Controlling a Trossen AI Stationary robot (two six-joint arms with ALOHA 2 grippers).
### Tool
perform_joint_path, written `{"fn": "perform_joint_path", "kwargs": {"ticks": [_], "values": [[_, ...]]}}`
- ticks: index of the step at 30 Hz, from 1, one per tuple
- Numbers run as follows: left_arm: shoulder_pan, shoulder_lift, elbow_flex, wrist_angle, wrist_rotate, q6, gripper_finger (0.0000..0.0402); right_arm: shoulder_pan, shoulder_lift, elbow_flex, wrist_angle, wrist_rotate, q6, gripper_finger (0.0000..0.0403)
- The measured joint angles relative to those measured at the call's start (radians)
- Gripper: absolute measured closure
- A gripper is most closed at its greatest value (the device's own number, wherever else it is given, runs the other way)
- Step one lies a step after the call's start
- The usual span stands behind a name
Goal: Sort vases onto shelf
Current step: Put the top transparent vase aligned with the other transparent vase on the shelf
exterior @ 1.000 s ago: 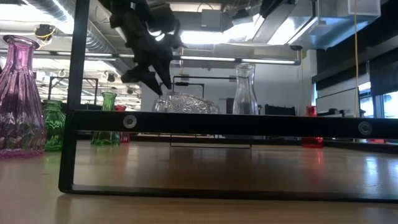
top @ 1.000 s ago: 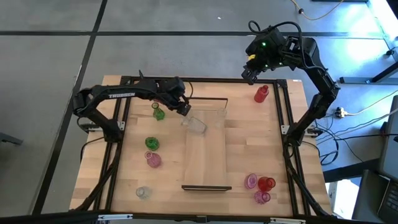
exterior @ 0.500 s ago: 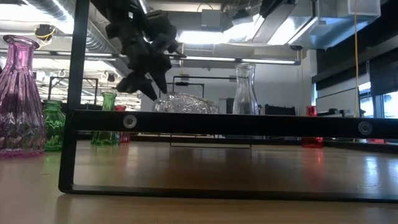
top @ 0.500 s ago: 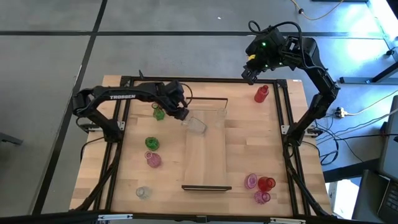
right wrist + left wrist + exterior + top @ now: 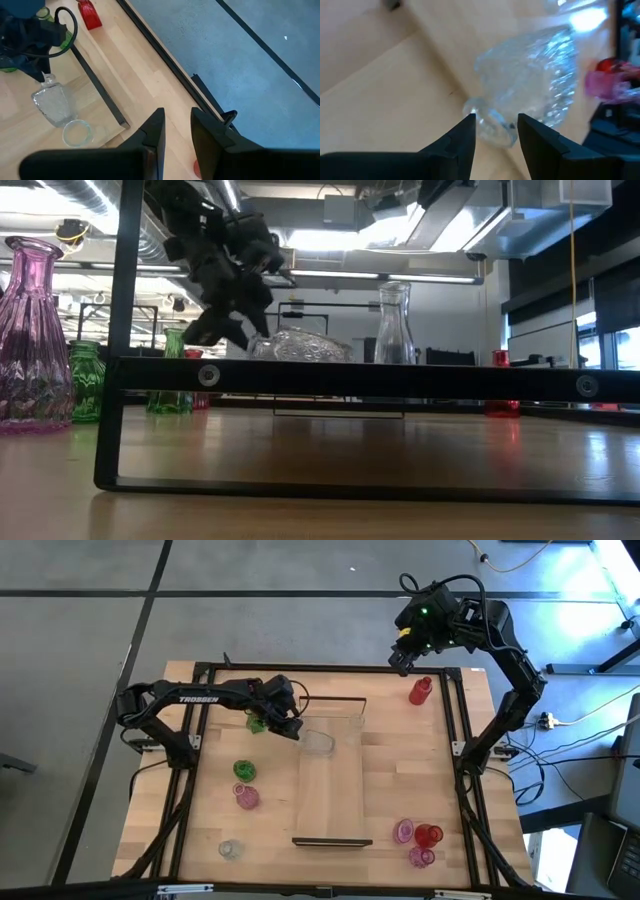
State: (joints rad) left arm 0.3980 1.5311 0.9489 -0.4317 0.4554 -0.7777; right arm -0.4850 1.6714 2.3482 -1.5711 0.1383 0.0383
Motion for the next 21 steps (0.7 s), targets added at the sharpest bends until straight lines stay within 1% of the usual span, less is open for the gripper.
{"fn": "perform_joint_path", "kwargs": {"ticks": [3, 9, 14, 18, 21], "values": [[-0.001, 0.0, 0.0, 0.026, 0.018, -0.032, 0.0263, 0.0, 0.0, 0.0, 0.0, 0.0, 0.0, 0.0326], [-0.004, 0.0, 0.0, -0.005, 0.036, -0.056, 0.0263, 0.0, 0.0, 0.0, 0.0, 0.0, -0.001, 0.0326], [-0.017, 0.0, 0.0, -0.002, 0.032, -0.092, 0.0263, 0.0, 0.0, 0.0, 0.0, 0.0, -0.005, 0.0326], [-0.022, 0.0, 0.0, 0.0, 0.004, -0.095, 0.0263, 0.0, 0.0, 0.0, 0.0, 0.0, -0.015, 0.0326], [-0.022, 0.0, 0.0, 0.009, 0.003, -0.085, 0.0265, 0.0, 0.0, 0.0, 0.0, 0.0, -0.016, 0.0326]]}}
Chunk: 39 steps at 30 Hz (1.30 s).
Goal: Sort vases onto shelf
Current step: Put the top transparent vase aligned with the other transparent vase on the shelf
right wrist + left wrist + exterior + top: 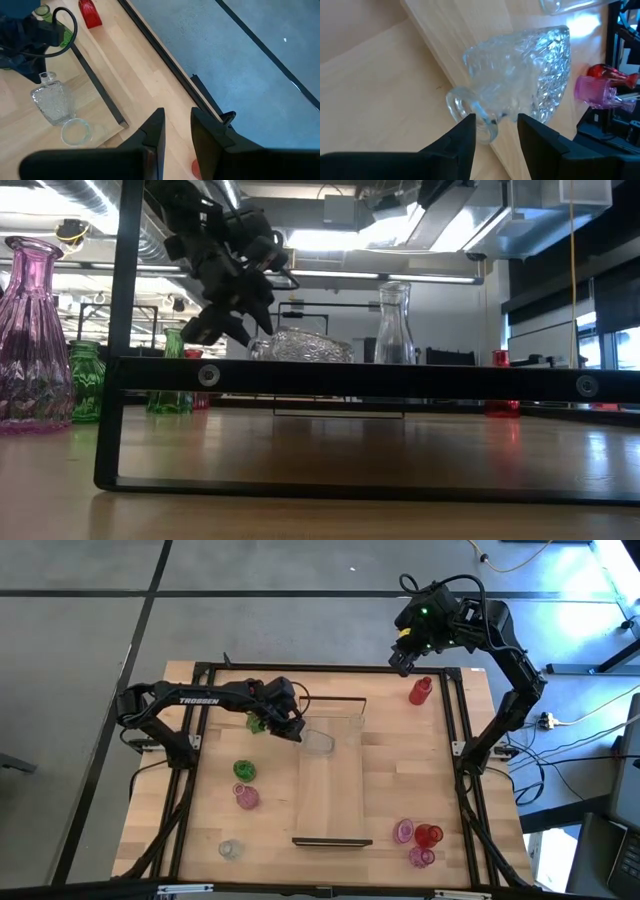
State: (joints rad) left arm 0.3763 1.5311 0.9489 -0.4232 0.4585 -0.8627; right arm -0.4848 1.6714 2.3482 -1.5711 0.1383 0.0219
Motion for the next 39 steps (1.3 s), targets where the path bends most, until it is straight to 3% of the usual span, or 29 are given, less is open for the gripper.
{"fn": "perform_joint_path", "kwargs": {"ticks": [4, 14, 26, 32, 37, 39], "values": [[0.0, 0.0, 0.0, 0.022, 0.008, 0.005, 0.0287, 0.0, 0.0, 0.0, 0.0, 0.0, -0.001, 0.0326], [0.0, 0.0, 0.0, 0.051, 0.023, 0.02, 0.0388, 0.0, 0.0, 0.0, 0.0, 0.0, -0.004, 0.0326], [-0.023, -0.061, 0.0, 0.089, 0.023, 0.034, 0.0396, 0.0, 0.0, 0.0, 0.0, 0.003, -0.005, 0.0326], [-0.052, -0.15, 0.027, -0.013, -0.07, 0.095, 0.0396, 0.0, 0.0, 0.0, 0.0, 0.008, -0.005, 0.0326], [-0.099, -0.143, 0.22, -0.302, -0.233, 0.328, 0.0396, 0.0, 0.0, 0.0, 0.0, 0.008, -0.007, 0.0326], [-0.115, -0.12, 0.318, -0.346, -0.296, 0.412, 0.0397, 0.0, 0.0, 0.0, 0.0, 0.008, -0.022, 0.0326]]}}
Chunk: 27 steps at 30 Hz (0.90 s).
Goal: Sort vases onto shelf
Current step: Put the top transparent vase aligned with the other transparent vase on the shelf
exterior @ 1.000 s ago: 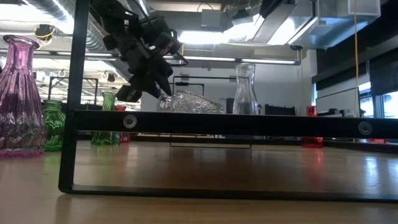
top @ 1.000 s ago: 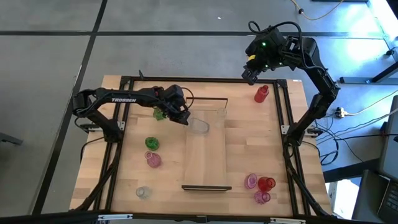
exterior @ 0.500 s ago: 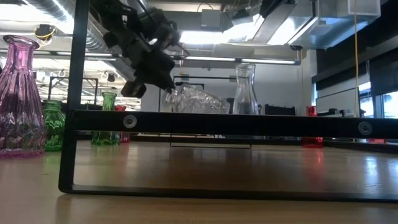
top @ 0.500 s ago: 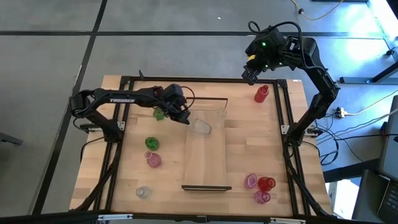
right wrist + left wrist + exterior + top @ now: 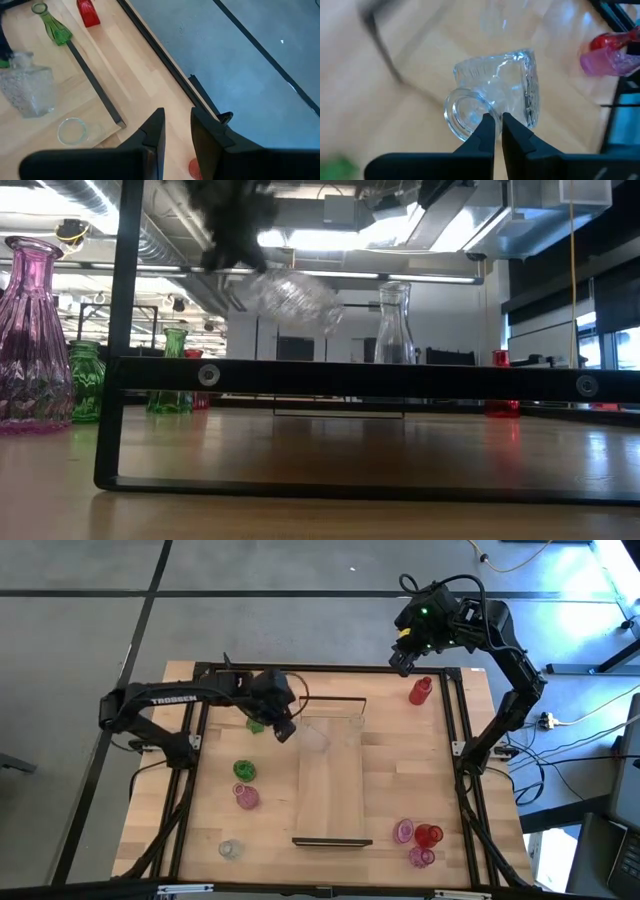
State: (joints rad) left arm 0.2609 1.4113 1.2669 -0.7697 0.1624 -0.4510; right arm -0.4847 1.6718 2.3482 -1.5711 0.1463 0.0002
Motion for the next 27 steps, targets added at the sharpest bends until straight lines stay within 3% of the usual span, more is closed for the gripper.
{"fn": "perform_joint_path", "kwargs": {"ticks": [7, 12, 22, 27], "values": [[-0.039, 0.2, 0.401, -0.3, -0.23, 0.317, 0.0397, 0.0, 0.0, 0.0, 0.0, 0.0, -0.028, 0.0326], [-0.089, 0.379, 0.597, -0.482, -0.354, 0.534, 0.0397, 0.0, 0.0, 0.0, 0.0, -0.008, -0.036, 0.0326], [-0.181, 0.5, 0.608, -0.545, -0.599, 0.792, 0.0397, 0.0, 0.0, 0.0, 0.0, -0.008, -0.042, 0.0326], [-0.189, 0.514, 0.604, -0.541, -0.475, 0.794, 0.039, 0.0, 0.0, 0.0, 0.0, -0.008, -0.061, 0.0326]]}}
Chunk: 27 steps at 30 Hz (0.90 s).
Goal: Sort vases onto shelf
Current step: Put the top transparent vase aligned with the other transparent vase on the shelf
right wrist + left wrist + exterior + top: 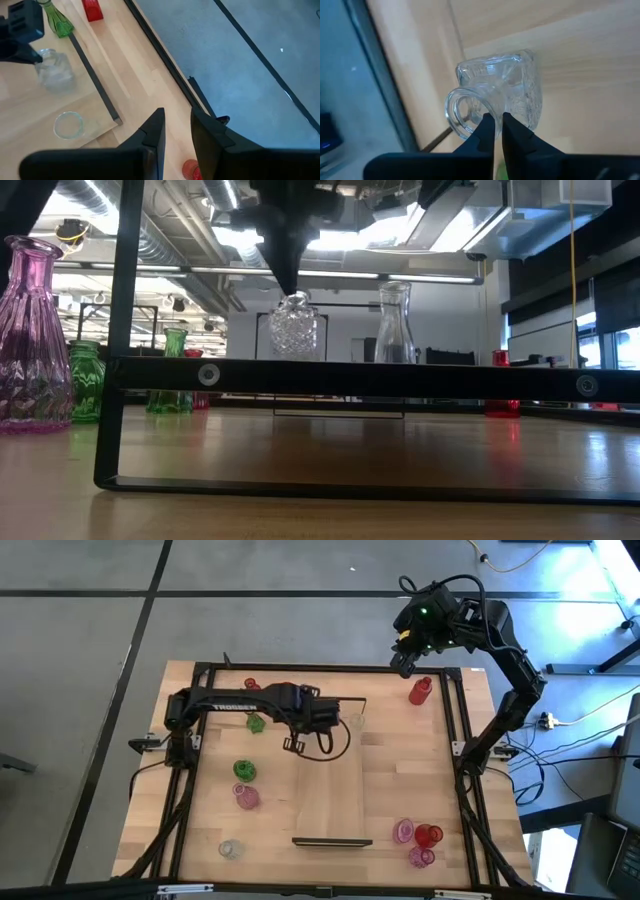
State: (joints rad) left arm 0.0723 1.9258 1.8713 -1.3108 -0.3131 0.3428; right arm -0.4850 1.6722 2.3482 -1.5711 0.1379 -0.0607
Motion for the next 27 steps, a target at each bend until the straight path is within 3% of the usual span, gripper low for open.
{"fn": "perform_joint_path", "kwargs": {"ticks": [8, 27], "values": [[0.001, -0.001, 0.0, 0.016, -0.011, -0.001, 0.0365, 0.0, 0.0, 0.0, 0.0, 0.0, -0.013, 0.0326], [0.006, -0.001, 0.0, 0.079, -0.032, -0.051, 0.0363, 0.0, 0.0, 0.0, 0.0, 0.0, -0.017, 0.0326]]}}
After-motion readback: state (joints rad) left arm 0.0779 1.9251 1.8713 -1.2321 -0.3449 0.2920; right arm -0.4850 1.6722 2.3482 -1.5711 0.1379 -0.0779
